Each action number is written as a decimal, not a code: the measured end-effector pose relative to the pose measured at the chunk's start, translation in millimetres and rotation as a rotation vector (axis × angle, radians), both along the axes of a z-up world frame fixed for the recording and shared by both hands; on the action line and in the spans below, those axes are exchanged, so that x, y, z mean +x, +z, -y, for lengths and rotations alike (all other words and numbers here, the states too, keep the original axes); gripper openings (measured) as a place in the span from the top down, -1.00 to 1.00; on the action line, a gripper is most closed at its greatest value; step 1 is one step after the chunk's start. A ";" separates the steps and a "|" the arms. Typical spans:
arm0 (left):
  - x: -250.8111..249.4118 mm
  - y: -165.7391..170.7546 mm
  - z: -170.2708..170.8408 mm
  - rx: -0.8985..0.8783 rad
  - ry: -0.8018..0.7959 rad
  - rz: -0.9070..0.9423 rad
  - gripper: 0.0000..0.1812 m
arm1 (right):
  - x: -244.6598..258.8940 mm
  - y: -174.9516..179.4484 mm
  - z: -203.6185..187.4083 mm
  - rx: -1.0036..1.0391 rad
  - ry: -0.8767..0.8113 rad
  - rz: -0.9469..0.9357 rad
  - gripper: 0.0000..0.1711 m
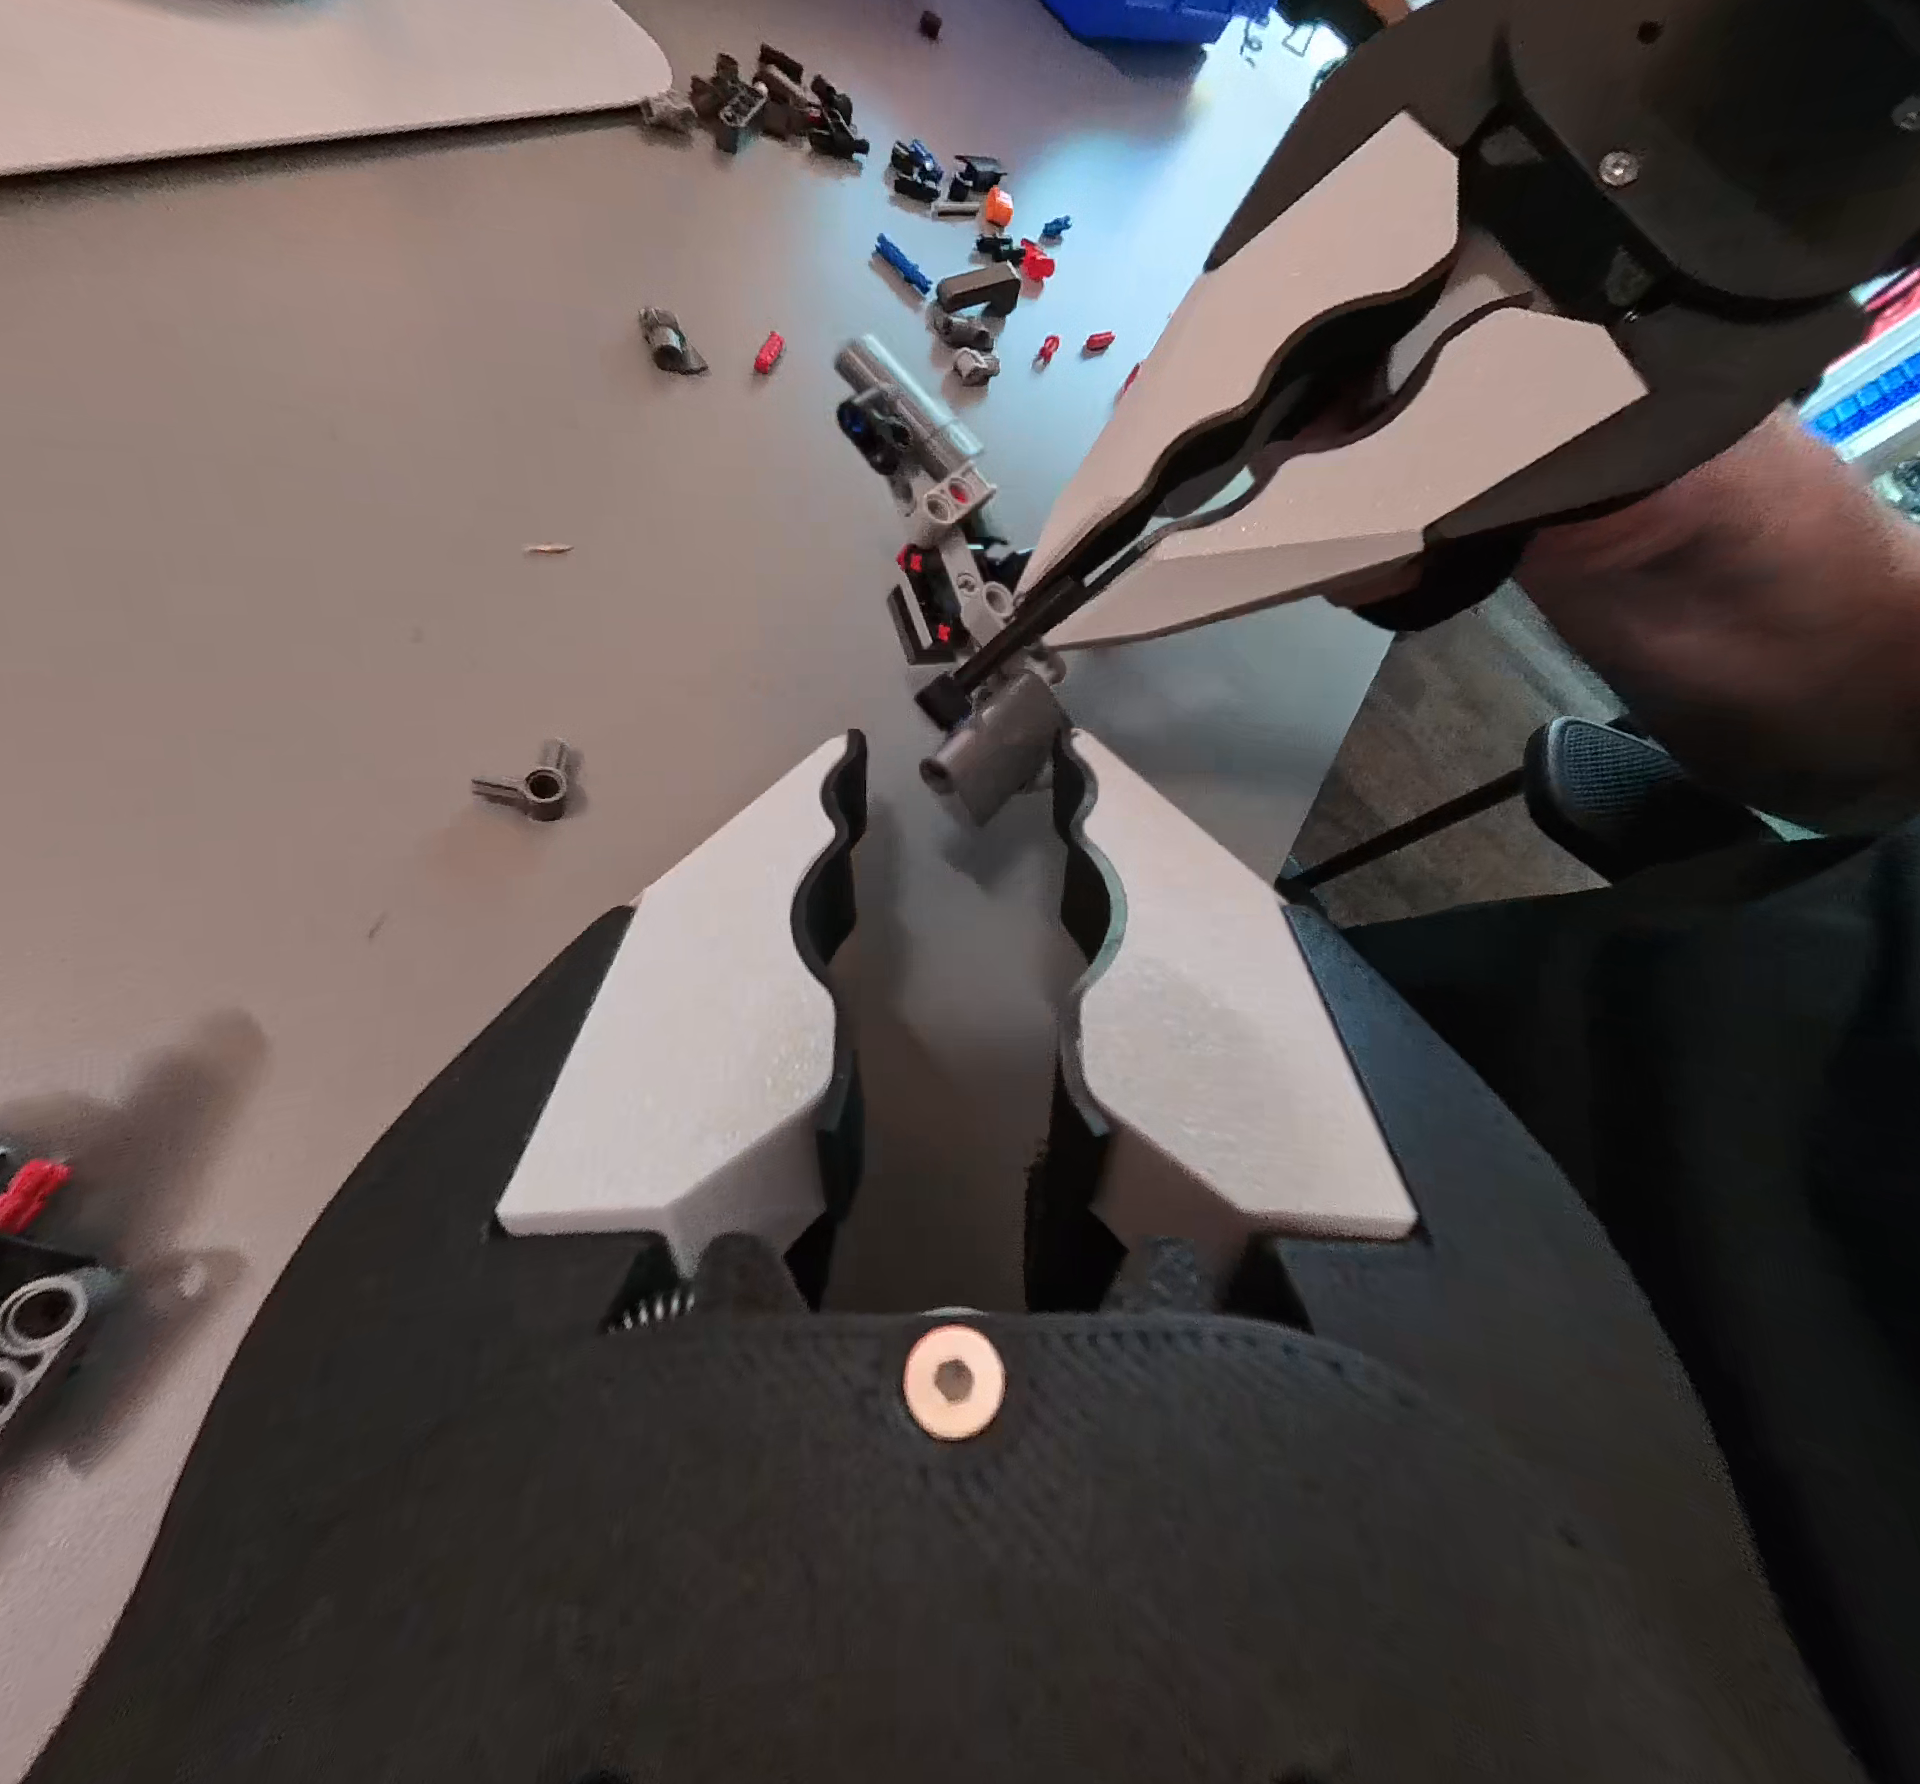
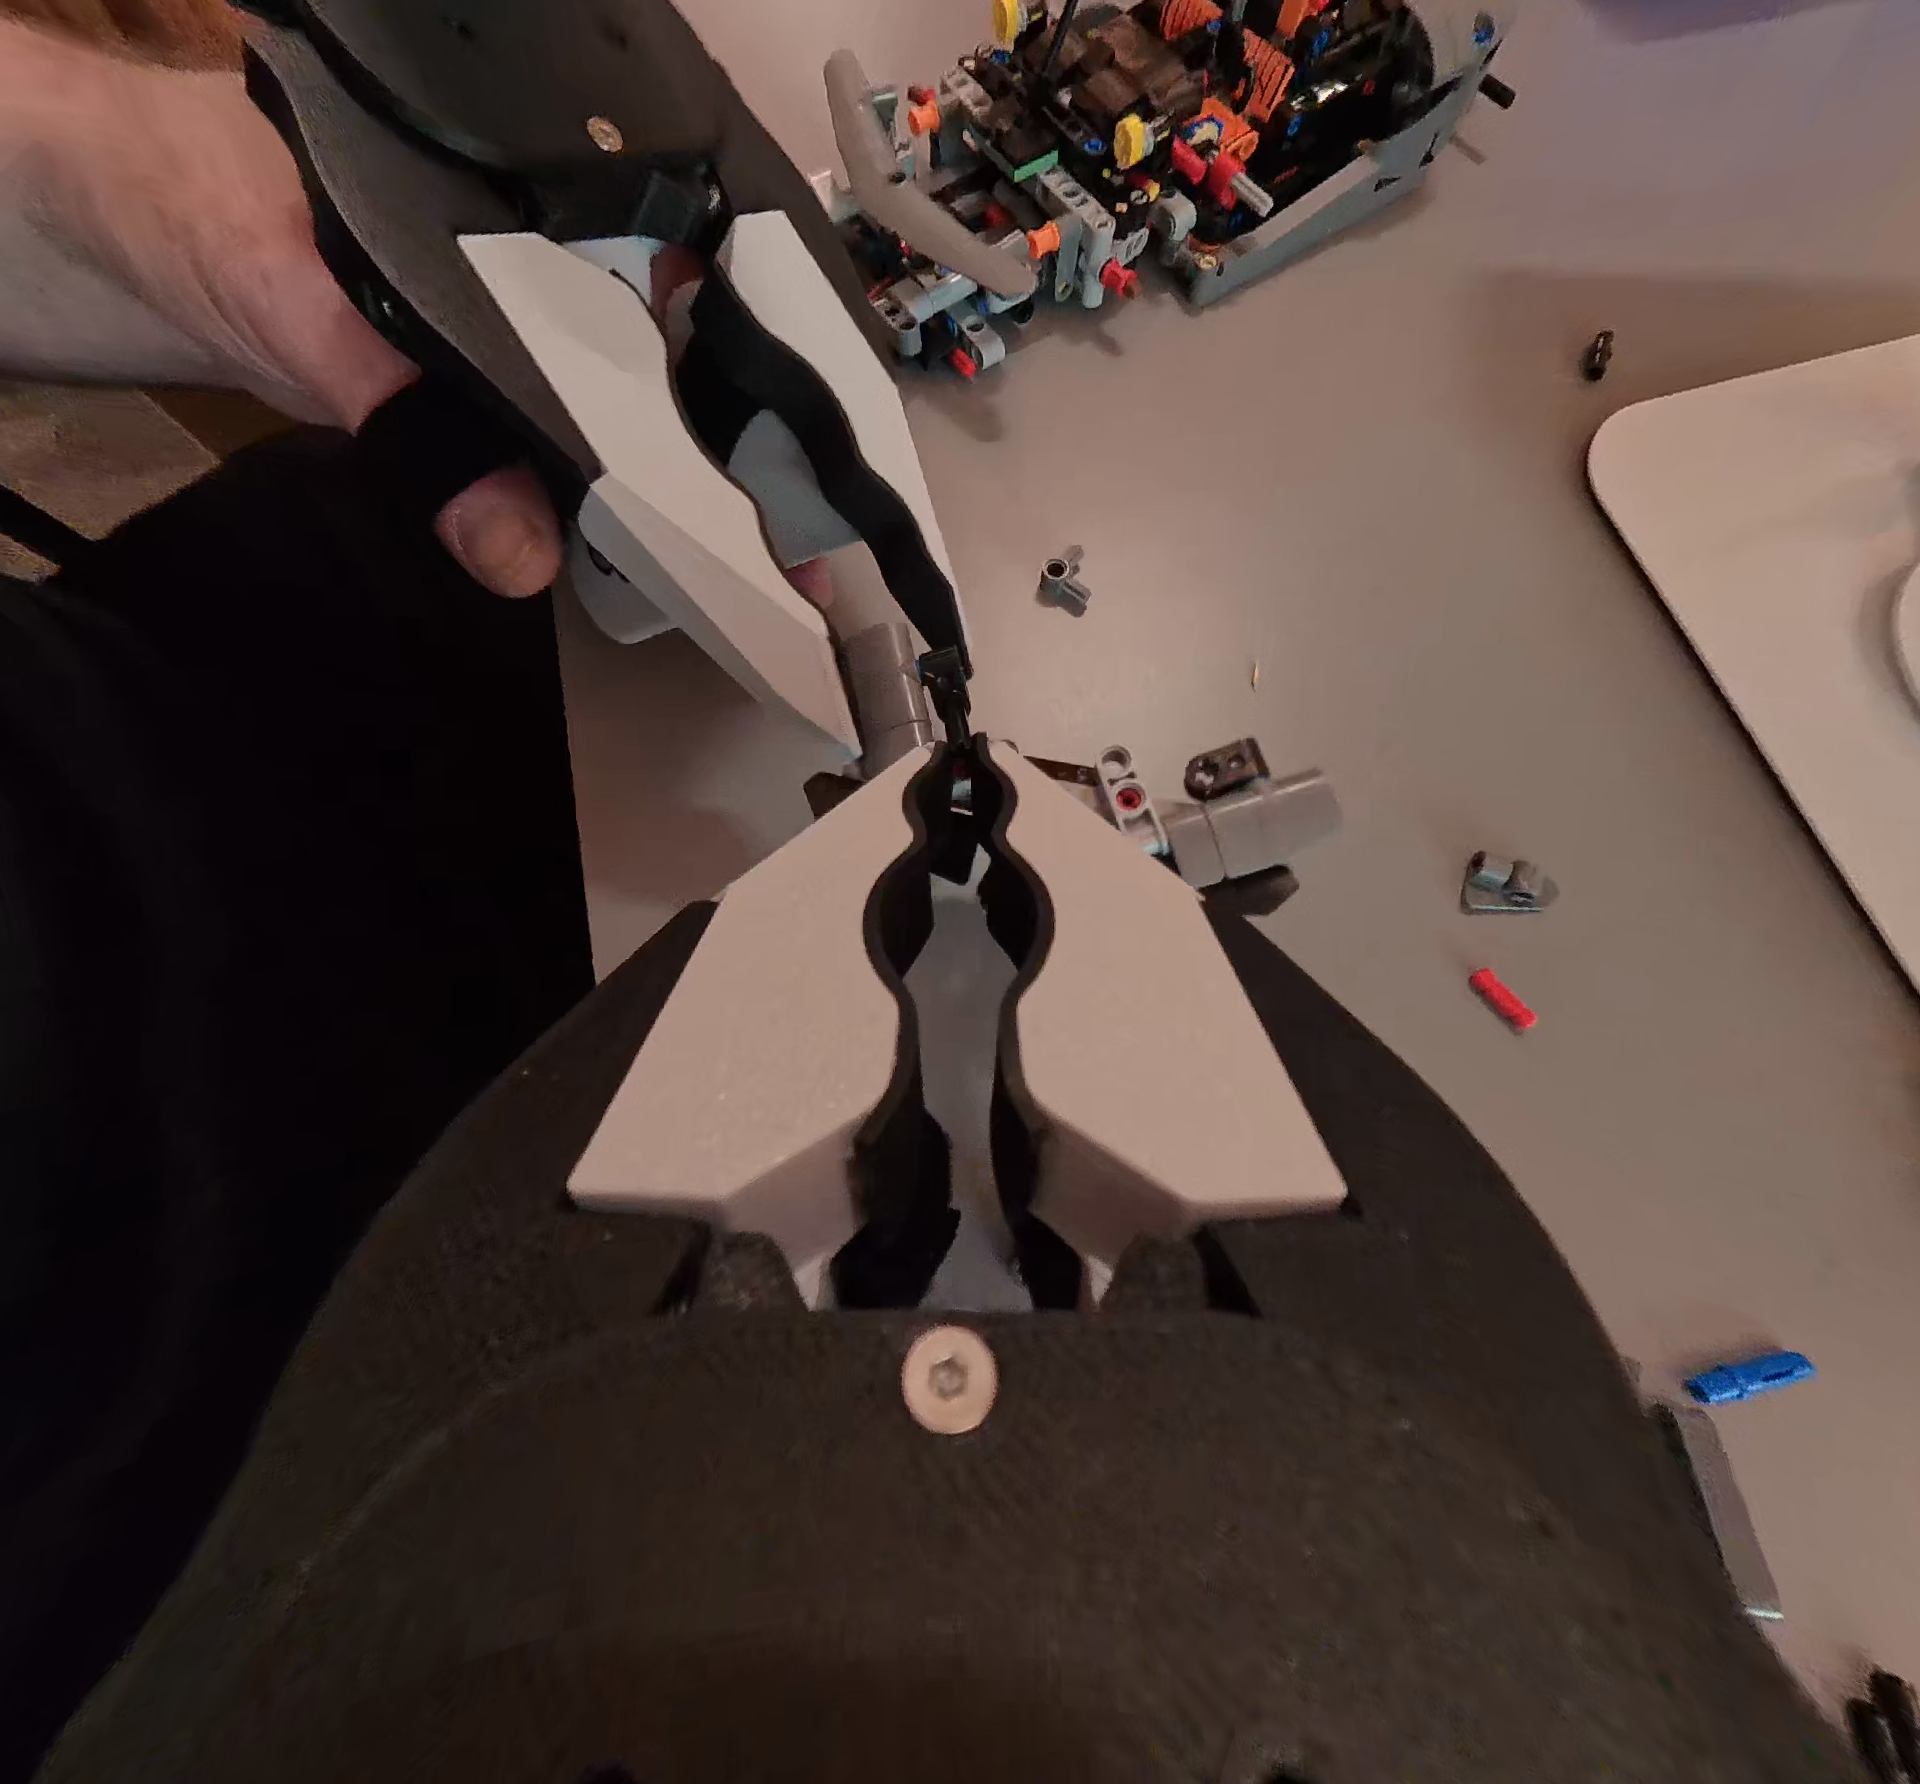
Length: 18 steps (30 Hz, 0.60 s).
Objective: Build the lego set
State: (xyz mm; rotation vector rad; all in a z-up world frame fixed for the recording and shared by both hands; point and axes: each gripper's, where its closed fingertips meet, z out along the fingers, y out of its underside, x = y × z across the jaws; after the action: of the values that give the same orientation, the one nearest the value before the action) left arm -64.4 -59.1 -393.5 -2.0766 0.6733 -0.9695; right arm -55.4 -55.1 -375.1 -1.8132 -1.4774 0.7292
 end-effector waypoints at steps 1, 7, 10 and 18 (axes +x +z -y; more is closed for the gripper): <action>-1.7 2.1 -0.3 0.005 0.004 0.007 0.61 | 0.8 1.1 -2.1 -0.002 -0.011 -0.008 1.00; 0.1 12.3 -1.4 -0.014 0.026 0.075 0.65 | -4.0 16.8 -5.6 0.021 -0.033 -0.099 1.00; 2.8 21.8 -1.1 -0.047 0.030 0.185 0.71 | -6.7 23.3 -5.0 0.042 -0.029 -0.131 1.00; -3.1 47.4 -6.0 0.058 0.064 0.280 0.81 | -10.4 39.0 1.2 0.138 -0.012 -0.211 1.00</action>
State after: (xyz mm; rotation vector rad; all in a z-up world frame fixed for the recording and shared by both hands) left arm -67.5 -53.1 -346.1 -1.8535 0.4803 -1.1622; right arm -65.8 -56.3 -336.1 -1.5891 -1.3430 0.7685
